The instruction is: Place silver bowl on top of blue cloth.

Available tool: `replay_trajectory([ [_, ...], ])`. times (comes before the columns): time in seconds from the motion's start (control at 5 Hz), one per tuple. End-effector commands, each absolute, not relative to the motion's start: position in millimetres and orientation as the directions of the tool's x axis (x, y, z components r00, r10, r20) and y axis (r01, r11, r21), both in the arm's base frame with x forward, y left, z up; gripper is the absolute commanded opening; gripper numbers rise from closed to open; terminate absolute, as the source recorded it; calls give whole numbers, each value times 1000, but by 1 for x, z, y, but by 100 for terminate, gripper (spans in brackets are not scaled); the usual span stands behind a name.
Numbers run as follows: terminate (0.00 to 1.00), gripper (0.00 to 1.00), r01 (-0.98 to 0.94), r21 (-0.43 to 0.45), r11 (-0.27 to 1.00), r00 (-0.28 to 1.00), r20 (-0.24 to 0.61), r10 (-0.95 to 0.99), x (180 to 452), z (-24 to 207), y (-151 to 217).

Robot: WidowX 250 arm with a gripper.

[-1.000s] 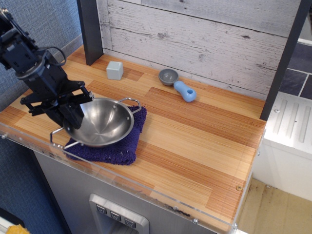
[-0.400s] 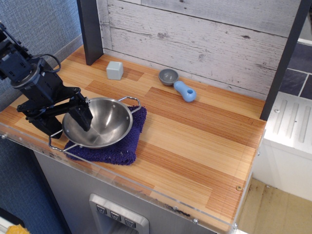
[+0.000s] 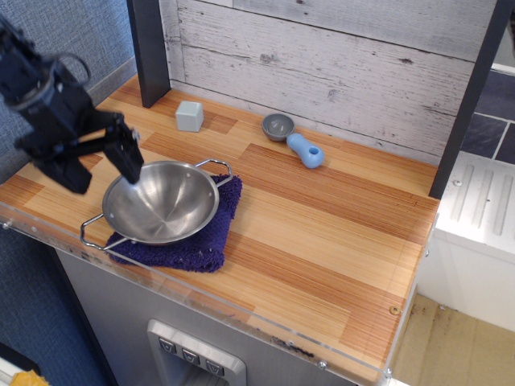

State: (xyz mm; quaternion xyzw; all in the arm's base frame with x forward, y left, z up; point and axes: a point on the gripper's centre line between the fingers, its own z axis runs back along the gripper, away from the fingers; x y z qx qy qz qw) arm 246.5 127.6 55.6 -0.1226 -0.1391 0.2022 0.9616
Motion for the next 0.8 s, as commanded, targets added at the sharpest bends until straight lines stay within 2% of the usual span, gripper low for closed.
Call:
replay_trajectory([
  [0.0,0,100,-260,-248,933,862,375,340,267,115,123],
  [0.4,0,100,-260,-248,933,862,375,340,267,115,123],
  [0.6,100,100,-260,-248,933,862,375,340,267,115,123],
])
